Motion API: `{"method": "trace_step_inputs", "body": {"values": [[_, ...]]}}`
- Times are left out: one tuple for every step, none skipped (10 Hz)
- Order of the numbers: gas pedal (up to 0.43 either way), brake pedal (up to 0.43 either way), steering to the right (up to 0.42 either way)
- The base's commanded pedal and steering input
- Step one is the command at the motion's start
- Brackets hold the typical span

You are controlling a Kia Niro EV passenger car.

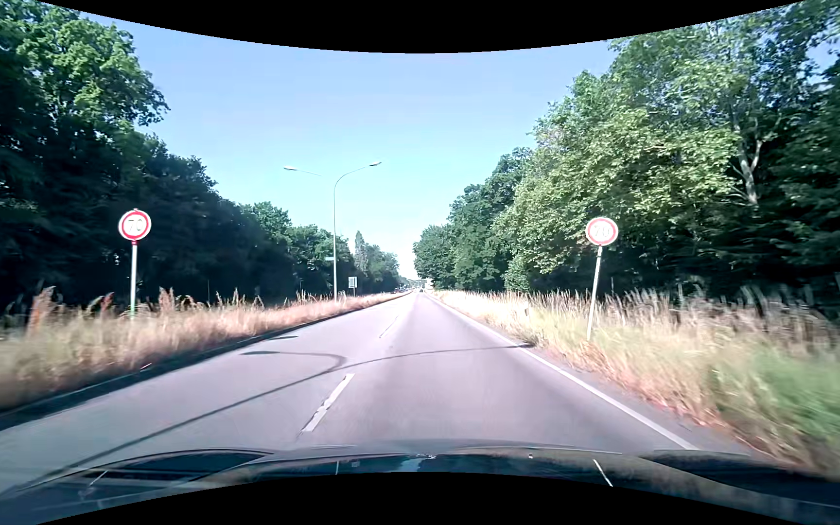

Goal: Follow the waypoints while adhering to traffic rules and regulations

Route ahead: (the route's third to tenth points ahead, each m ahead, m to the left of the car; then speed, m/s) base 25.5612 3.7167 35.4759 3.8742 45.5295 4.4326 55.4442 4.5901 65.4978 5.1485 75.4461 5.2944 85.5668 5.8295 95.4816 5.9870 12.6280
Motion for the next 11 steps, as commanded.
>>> {"method": "trace_step_inputs", "body": {"values": [[0.209, 0.000, -0.013], [0.209, 0.000, -0.013], [0.209, 0.000, -0.012], [0.209, 0.000, -0.010], [0.209, 0.000, -0.008], [0.209, 0.000, -0.006], [0.209, 0.000, -0.005], [0.209, 0.000, -0.006], [0.209, 0.000, -0.006], [0.209, 0.000, -0.006], [0.209, 0.000, -0.006]]}}
